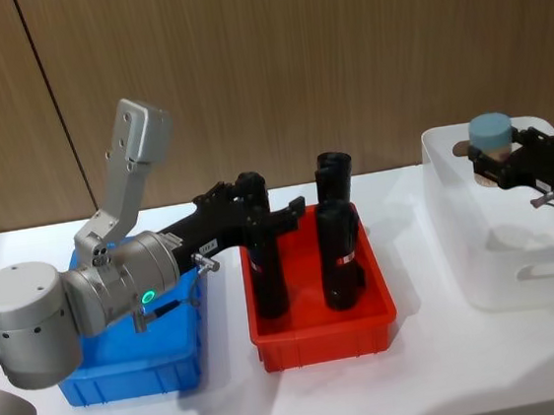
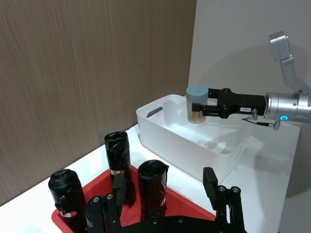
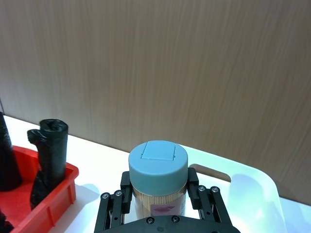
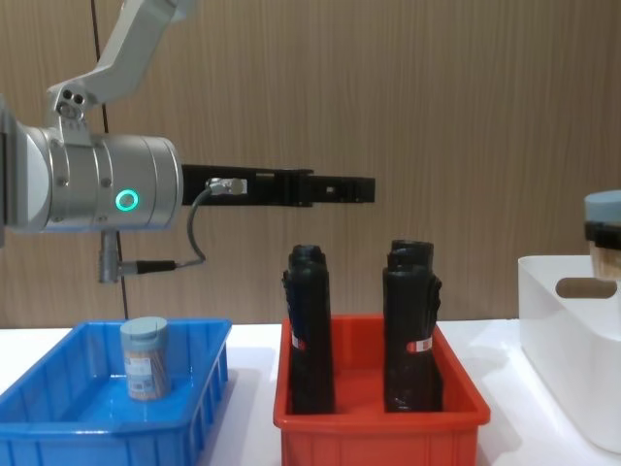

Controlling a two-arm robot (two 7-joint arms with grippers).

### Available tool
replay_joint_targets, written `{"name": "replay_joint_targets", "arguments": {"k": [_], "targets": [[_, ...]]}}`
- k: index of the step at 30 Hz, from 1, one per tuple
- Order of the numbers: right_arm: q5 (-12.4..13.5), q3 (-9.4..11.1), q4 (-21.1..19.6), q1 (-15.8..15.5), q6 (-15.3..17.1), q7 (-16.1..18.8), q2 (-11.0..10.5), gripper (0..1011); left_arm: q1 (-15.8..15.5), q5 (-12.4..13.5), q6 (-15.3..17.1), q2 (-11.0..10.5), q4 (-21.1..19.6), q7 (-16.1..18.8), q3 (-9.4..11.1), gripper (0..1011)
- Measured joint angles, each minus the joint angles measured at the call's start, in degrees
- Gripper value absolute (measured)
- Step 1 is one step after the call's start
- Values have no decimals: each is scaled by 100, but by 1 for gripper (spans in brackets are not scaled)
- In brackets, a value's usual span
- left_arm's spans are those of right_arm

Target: Pick the cotton swabs from the blue box and place them into the white box.

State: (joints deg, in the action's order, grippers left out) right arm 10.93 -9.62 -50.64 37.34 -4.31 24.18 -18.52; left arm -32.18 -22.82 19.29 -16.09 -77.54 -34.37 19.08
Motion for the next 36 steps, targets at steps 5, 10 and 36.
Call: {"name": "replay_joint_targets", "arguments": {"k": [5,10,36], "targets": [[62,51,280,137,18,55,6,736,0,0,0,0,0,0,0,1004],[143,91,475,227,37,115,9,887,0,0,0,0,0,0,0,1004],[315,187,667,256,-31,288,-25,1002,0,-1,0,0,0,0,0,1004]]}}
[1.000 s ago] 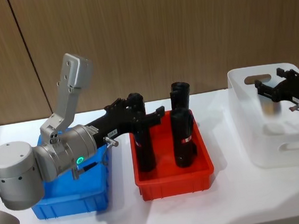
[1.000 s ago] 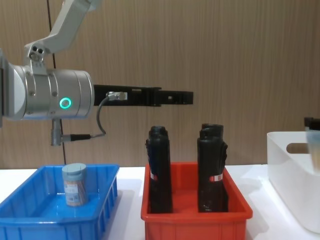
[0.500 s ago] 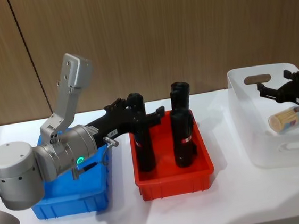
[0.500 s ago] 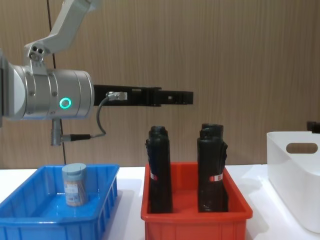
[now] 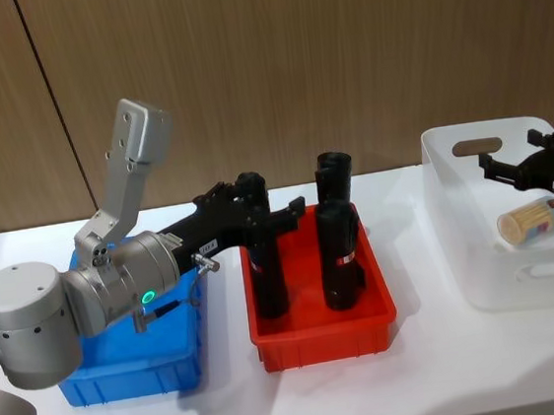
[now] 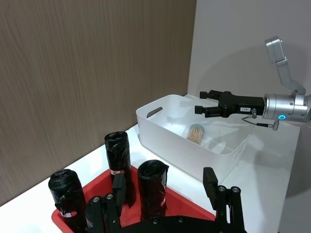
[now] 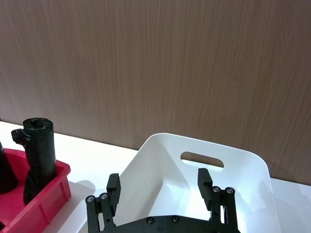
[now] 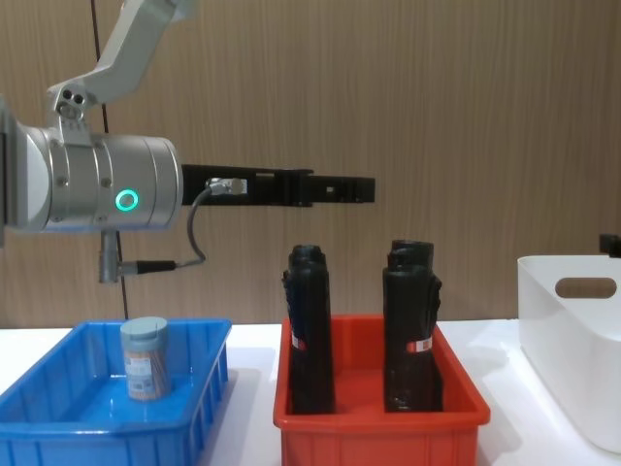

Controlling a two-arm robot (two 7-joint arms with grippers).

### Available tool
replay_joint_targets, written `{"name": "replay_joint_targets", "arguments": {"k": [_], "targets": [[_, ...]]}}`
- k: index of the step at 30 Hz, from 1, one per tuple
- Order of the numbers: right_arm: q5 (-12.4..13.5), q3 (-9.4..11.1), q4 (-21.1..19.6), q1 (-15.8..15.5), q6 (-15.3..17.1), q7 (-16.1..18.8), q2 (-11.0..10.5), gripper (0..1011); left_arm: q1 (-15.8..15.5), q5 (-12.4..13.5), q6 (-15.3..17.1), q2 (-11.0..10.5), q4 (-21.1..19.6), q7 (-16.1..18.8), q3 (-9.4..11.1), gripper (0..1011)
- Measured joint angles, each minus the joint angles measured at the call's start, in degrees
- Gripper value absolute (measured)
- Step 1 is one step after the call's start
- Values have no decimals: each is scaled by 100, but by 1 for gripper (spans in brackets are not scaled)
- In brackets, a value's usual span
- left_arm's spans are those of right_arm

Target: Pick the cotton swabs from the blue box and place them into the white box.

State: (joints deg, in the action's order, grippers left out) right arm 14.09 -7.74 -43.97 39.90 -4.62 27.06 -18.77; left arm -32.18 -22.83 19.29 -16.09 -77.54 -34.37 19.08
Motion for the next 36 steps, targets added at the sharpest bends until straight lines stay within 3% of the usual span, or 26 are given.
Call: {"name": "replay_joint_targets", "arguments": {"k": [16,36], "targets": [[11,-1,-145,-108,-6,-26,-5,1002,72,33,-67,-20,-52,113,23,1004],[72,-134,-1550,-1105,169,-611,-19,1002,834,505,-823,-261,-696,1504,314,1004]]}}
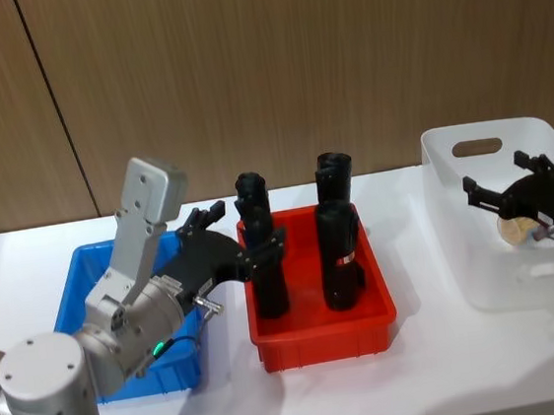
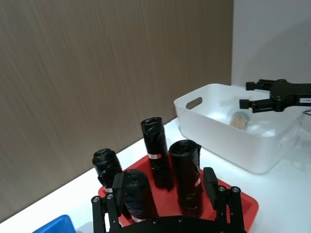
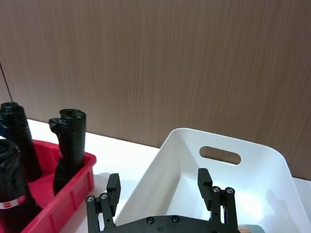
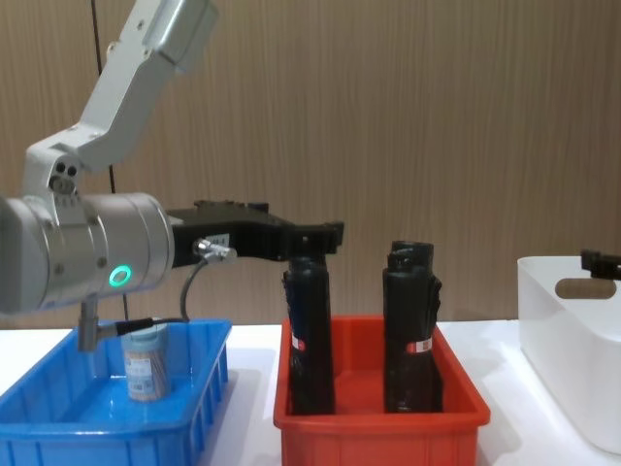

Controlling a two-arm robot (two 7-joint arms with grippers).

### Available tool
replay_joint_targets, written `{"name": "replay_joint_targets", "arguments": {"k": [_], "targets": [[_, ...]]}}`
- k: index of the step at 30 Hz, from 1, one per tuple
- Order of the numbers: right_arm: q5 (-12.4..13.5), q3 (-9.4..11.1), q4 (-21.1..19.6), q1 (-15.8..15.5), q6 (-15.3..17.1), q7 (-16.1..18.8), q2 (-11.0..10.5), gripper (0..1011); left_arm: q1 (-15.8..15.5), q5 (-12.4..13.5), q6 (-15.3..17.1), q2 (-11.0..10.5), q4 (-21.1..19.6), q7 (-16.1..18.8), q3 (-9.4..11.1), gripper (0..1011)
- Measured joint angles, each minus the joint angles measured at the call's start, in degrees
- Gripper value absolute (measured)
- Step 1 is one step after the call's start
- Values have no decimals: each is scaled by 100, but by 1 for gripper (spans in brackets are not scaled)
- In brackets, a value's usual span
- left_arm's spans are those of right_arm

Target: Pick the cotton swabs from the blue box and place them into the white box.

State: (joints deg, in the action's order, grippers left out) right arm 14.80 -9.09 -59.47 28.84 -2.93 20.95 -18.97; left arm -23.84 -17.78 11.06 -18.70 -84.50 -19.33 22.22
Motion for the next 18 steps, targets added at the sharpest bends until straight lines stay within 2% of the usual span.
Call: {"name": "replay_joint_targets", "arguments": {"k": [18], "targets": [[57,-126,-1365,-969,158,-565,-14,1002,789,485,-793,-250,-669,1438,298,1004]]}}
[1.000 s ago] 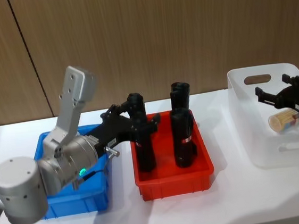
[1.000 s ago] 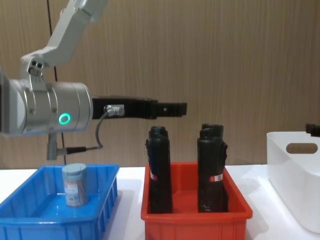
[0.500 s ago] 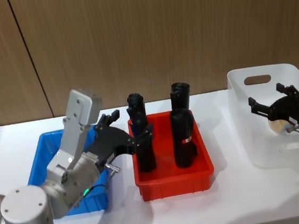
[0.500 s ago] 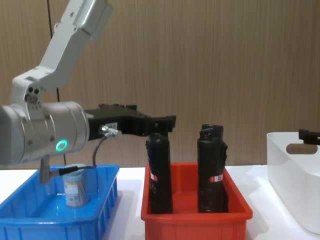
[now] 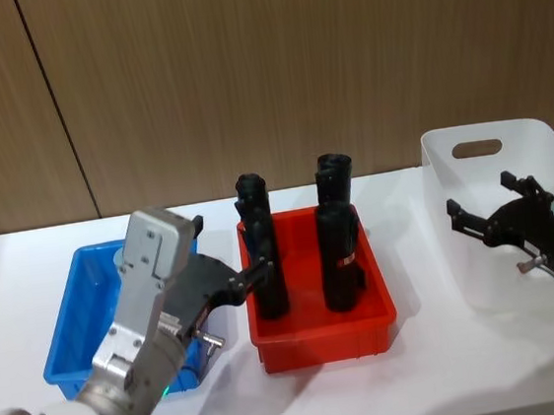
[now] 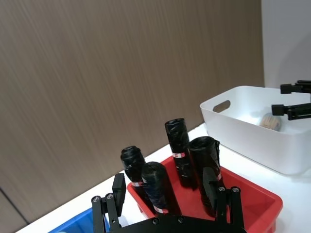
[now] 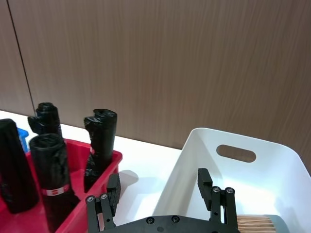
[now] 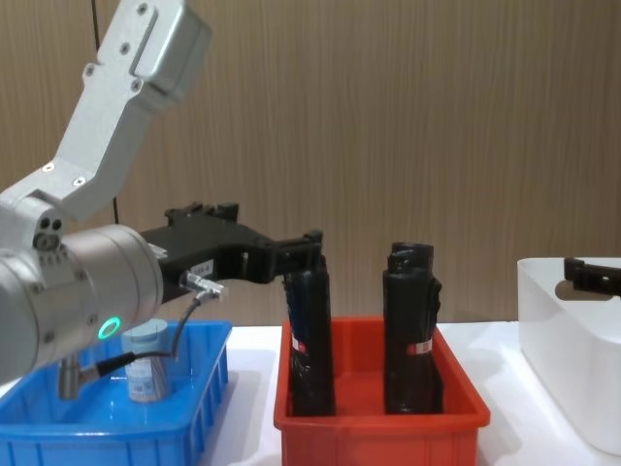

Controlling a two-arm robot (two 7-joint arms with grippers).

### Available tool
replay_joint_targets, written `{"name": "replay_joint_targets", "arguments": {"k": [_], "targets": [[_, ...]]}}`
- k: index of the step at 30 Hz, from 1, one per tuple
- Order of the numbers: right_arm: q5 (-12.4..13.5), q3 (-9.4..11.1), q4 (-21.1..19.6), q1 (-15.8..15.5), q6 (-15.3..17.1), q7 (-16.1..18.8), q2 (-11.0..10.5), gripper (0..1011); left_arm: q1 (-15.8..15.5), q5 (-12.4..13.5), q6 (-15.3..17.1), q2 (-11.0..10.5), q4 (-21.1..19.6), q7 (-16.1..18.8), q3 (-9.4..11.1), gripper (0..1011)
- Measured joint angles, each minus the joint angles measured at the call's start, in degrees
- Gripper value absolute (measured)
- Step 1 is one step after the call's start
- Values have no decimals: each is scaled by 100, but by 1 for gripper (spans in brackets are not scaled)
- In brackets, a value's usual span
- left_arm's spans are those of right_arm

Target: Pick the cotton swabs from the blue box and place them into the white box.

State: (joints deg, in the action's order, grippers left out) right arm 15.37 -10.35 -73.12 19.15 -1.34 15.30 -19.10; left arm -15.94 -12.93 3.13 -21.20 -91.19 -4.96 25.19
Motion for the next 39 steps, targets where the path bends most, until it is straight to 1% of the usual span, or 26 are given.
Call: {"name": "replay_joint_targets", "arguments": {"k": [1,2,6,11,13,15,16,19,22,33,39], "targets": [[2,-5,-60,-42,8,-25,-1,1002,0,0,0,0,0,0,0,1004],[4,-11,-117,-84,15,-46,-1,1002,58,35,-53,-18,-46,103,22,1004],[12,-38,-405,-289,49,-166,-4,1002,160,100,-156,-50,-137,295,61,1004],[27,-74,-796,-568,98,-326,-8,1002,230,143,-226,-70,-196,419,85,1004],[35,-87,-912,-648,112,-374,-9,1002,235,146,-234,-72,-201,428,87,1004],[47,-109,-1140,-811,137,-467,-11,1002,236,147,-235,-72,-201,430,87,1004],[47,-109,-1140,-811,137,-467,-11,1002,236,147,-235,-72,-201,431,87,1004],[55,-133,-1417,-1008,167,-581,-13,1002,236,147,-235,-71,-201,434,87,1004],[60,-149,-1590,-1131,188,-650,-15,1002,236,147,-235,-70,-201,434,86,1004],[99,-227,-2432,-1729,290,-993,-22,1002,236,145,-235,-69,-200,434,83,1004],[107,-253,-2712,-1924,322,-1110,-25,1002,236,145,-233,-69,-198,434,83,1004]]}}
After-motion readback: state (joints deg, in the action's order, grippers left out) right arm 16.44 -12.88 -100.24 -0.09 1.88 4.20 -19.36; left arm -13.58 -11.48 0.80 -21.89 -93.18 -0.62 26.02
